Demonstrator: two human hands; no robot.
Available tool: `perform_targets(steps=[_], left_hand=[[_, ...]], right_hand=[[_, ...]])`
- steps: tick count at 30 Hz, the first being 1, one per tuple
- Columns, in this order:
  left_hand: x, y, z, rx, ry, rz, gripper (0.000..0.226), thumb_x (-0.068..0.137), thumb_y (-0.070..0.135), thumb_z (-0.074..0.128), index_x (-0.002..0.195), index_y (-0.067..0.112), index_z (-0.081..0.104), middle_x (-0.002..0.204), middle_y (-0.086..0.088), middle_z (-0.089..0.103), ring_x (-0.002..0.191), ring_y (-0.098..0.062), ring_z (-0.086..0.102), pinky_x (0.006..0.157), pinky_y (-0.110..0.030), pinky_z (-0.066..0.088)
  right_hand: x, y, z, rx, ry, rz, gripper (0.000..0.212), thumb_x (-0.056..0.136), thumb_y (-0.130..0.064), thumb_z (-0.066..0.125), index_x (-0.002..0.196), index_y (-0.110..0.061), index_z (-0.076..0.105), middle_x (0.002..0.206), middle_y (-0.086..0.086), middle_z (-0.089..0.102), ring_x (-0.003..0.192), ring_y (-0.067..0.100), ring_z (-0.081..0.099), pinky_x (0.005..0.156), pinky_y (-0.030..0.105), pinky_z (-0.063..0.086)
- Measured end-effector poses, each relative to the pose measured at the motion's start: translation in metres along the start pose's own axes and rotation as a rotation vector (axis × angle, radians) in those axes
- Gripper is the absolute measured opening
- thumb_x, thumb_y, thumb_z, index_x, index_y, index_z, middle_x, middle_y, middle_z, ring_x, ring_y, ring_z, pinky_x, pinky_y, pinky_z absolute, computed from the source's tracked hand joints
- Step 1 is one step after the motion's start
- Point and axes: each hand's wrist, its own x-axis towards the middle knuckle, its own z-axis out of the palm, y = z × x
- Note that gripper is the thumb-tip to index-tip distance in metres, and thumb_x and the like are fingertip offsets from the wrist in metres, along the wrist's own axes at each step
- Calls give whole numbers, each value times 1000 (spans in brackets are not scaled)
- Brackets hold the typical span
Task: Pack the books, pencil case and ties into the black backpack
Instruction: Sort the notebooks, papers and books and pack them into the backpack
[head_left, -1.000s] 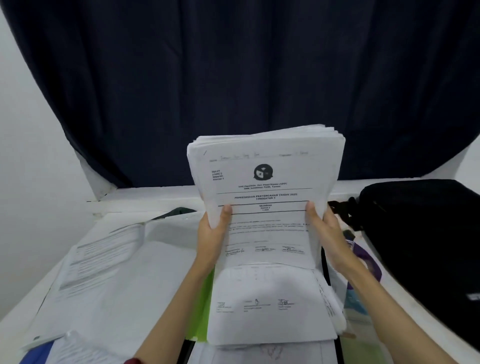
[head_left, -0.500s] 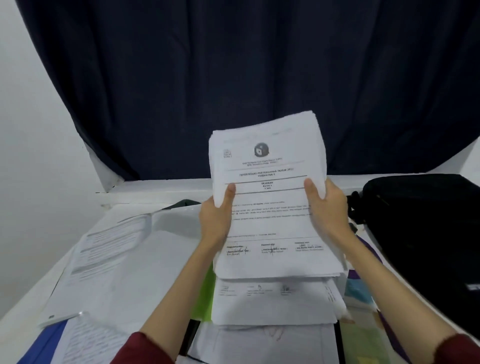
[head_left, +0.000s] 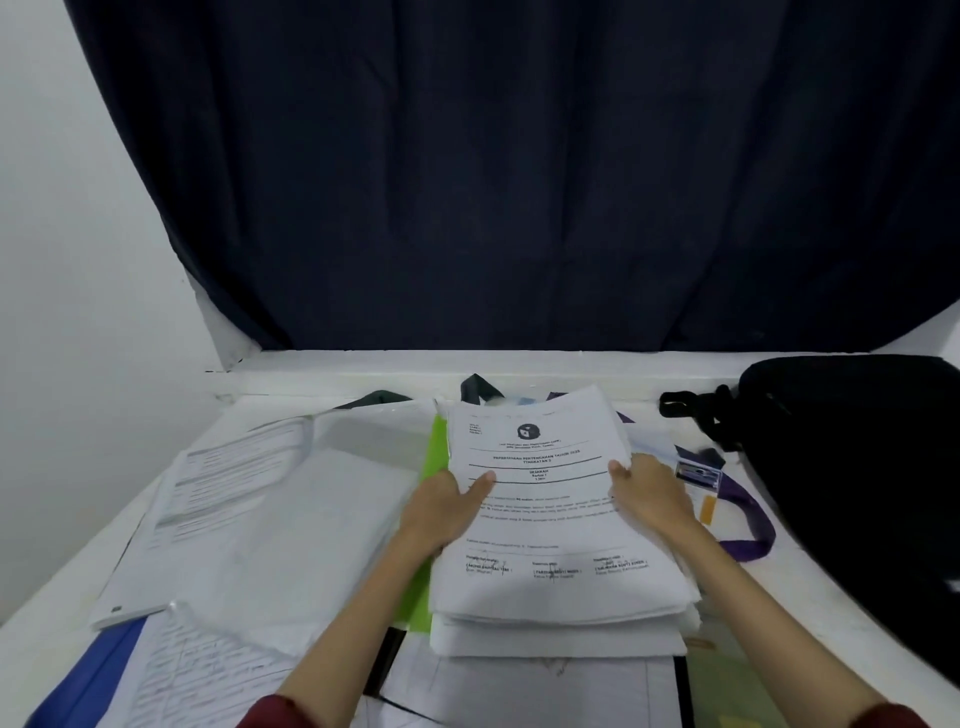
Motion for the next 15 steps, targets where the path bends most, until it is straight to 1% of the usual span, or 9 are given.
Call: perform_targets(steps=[2,4,5,7,8,10,12,14,15], left_hand=[[1,-4,-3,106,-7,1,59,88,68,38,82,12,53,97,-11,64,96,-30,60,74,-32,43],[-2,-10,-15,169,42,9,57,88,68,37,79,15,53,93,-6,63,94,-28,60,74,-31,42],[-3,-16,-23,182,94,6,56,88,68,38,83,15,56,94,-5,63,94,-27,60,74,-31,41],[-1,-35,-42,153,204,-18,49,89,62,44,98,17,61,105,-4,65,101,-26,58,79,-32,43],[0,-48,-53,148,239,-45,46,90,59,46,105,19,61,114,-5,62,109,-26,55,84,-34,44],[-1,-77,-73,202,278,-134,45,91,55,49,120,20,55,129,-9,51,122,-31,43,95,-39,40],[-6,-107,-88,244,280,-276,53,90,56,48,130,22,45,136,-13,45,127,-36,38,101,-42,33],[-14,-132,-94,232,240,-389,60,89,61,45,135,24,36,137,-15,45,127,-38,39,104,-45,30],[-18,-142,-95,225,210,-418,63,88,63,44,137,25,32,138,-14,45,127,-38,39,104,-47,29]], right_hand=[[-5,0,-8,-225,59,-59,32,99,-32,40,111,-4,49,110,11,60,96,30,56,72,33,40],[-11,-6,-14,-372,171,-117,36,97,-31,44,121,-5,46,121,11,52,108,31,53,77,36,43],[-13,-12,-16,-389,211,-158,38,97,-31,44,125,-5,45,124,11,48,112,30,50,80,37,44],[-16,-32,-16,-329,229,-272,39,97,-33,45,127,-9,46,125,8,47,116,27,44,82,36,44],[-18,-45,-13,-282,203,-337,37,97,-34,44,126,-11,47,124,6,48,117,25,42,81,34,43],[-24,-72,-1,-200,111,-464,33,96,-36,45,121,-15,50,121,3,51,116,21,41,78,32,41],[-33,-96,18,-170,-4,-567,30,95,-37,47,117,-16,53,120,1,51,116,20,40,80,33,40],[-39,-114,39,-224,-114,-648,30,94,-37,48,115,-16,54,121,2,51,118,21,39,86,35,40],[-42,-120,49,-262,-163,-676,29,93,-36,48,113,-16,54,121,3,50,118,23,39,88,36,39]])
